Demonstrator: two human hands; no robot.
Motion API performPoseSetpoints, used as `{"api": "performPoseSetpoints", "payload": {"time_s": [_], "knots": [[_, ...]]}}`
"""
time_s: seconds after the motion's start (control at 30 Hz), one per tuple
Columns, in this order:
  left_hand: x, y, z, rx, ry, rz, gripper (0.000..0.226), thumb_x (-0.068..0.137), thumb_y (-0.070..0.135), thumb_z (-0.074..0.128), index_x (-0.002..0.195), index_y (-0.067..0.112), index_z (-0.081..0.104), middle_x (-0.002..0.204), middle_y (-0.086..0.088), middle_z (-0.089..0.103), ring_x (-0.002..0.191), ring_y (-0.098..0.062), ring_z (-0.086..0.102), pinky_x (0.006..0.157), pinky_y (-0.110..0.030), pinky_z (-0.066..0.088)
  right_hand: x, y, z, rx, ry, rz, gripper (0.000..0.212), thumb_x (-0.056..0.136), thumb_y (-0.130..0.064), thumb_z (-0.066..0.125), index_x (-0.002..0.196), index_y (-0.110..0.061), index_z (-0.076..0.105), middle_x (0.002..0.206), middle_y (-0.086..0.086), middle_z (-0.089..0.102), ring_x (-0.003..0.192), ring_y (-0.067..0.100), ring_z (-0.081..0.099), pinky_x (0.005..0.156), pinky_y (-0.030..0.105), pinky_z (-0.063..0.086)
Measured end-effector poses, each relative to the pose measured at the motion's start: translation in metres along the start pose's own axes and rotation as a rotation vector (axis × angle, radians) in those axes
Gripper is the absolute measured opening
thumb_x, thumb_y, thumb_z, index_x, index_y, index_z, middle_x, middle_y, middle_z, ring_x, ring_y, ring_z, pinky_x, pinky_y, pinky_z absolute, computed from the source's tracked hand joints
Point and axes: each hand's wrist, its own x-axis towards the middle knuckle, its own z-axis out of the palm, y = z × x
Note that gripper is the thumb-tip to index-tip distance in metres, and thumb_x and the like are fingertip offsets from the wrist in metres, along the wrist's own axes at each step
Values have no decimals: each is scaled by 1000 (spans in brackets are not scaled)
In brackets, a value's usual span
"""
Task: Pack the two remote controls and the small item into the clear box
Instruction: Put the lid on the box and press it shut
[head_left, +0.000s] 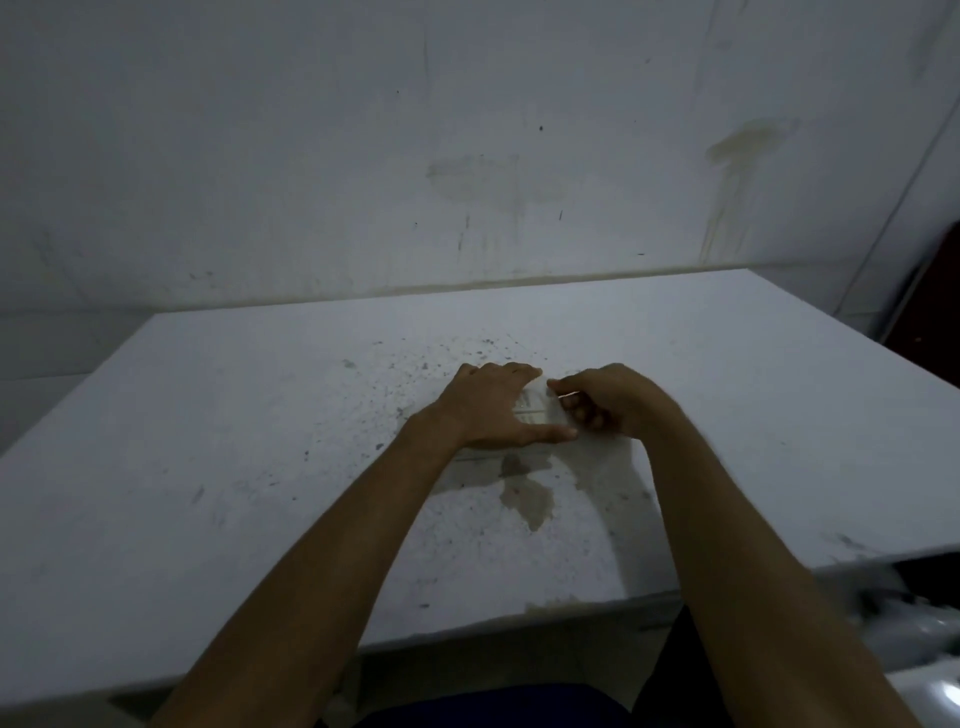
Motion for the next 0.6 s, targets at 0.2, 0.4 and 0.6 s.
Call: {"api": "performPoseSetpoints", "payload": {"time_s": [0.2, 0.4, 0.6], "knots": [[3, 2, -6, -67, -46, -34, 111, 63, 95, 54, 153, 32, 37, 161, 5, 39, 142, -21, 42, 118, -48, 26, 1, -5, 7, 30, 48, -28, 18, 74, -27, 72, 73, -9, 69, 64, 7, 63, 55, 22, 53, 54, 32, 38], [1, 7, -14, -43, -114, -61, 117, 61, 98, 51, 154, 29, 36, 161, 3, 39, 142, -22, 43, 116, -47, 33, -3, 28, 25, -7, 274, -355, 21, 88, -32, 71, 75, -16, 75, 69, 0, 74, 62, 15, 70, 64, 33, 59], [-36, -27, -1, 34, 54, -137, 108, 74, 95, 33, 156, 25, 33, 164, 2, 34, 149, -22, 33, 123, -49, 17, 1, 36, 39, -107, 450, -461, 22, 88, -35, 67, 82, -17, 78, 74, -8, 72, 72, 9, 68, 79, 38, 61]]}}
